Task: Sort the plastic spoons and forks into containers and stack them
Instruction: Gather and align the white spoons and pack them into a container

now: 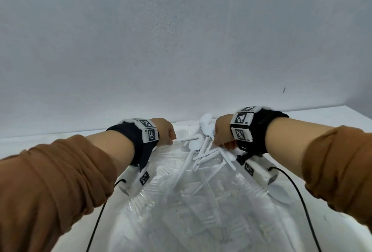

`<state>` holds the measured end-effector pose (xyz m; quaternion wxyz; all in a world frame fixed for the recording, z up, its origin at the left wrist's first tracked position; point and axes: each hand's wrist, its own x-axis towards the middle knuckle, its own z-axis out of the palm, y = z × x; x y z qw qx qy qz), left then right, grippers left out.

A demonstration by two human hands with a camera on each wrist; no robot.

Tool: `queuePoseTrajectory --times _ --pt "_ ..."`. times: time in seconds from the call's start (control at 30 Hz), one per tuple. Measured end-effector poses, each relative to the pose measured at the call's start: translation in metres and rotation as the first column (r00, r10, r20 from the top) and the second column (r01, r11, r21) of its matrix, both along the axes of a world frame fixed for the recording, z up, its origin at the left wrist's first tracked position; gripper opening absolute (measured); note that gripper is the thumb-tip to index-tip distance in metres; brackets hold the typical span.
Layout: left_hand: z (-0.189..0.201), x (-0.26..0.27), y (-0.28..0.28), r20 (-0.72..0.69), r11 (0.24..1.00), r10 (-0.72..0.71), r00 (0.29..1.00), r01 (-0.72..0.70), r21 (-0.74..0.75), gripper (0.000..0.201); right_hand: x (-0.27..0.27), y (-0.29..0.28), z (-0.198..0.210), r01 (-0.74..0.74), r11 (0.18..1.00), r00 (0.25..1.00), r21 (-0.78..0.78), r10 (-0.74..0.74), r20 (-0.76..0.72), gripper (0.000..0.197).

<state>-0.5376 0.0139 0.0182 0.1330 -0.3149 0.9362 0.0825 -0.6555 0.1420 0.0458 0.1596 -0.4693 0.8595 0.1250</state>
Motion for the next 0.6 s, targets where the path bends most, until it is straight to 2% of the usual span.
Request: queuePoseTrajectory --times 0.2,0.3,0.43,0.53,0.6 --pt "0.004 0.013 0.003 -0.048 1.000 0.005 0.999 -0.004 0.007 0.023 0.005 0.004 0.002 0.122 0.991 0.988 -0.047 -0.117 0.097 0.029" --pt "0.009 0.022 0.003 -0.114 1.000 0.011 0.993 -0.009 0.018 0.022 0.008 0.009 0.009 0.180 0.976 0.971 -0.124 -0.157 0.179 0.025" --pt "0.021 0.035 0.005 -0.245 0.999 0.028 0.969 -0.021 0.032 0.005 0.011 0.021 0.018 0.254 0.925 0.955 -0.281 -0.194 0.225 0.020" --pt "0.029 0.047 0.007 -0.329 0.988 0.092 0.940 -0.047 0.144 0.008 0.011 0.026 0.020 0.349 0.851 0.926 -0.392 -0.249 0.285 0.013" --pt "0.031 0.052 0.007 -0.382 0.967 0.136 0.914 -0.039 0.251 0.010 0.014 0.028 0.021 0.367 0.839 0.927 -0.401 -0.295 0.232 0.013"
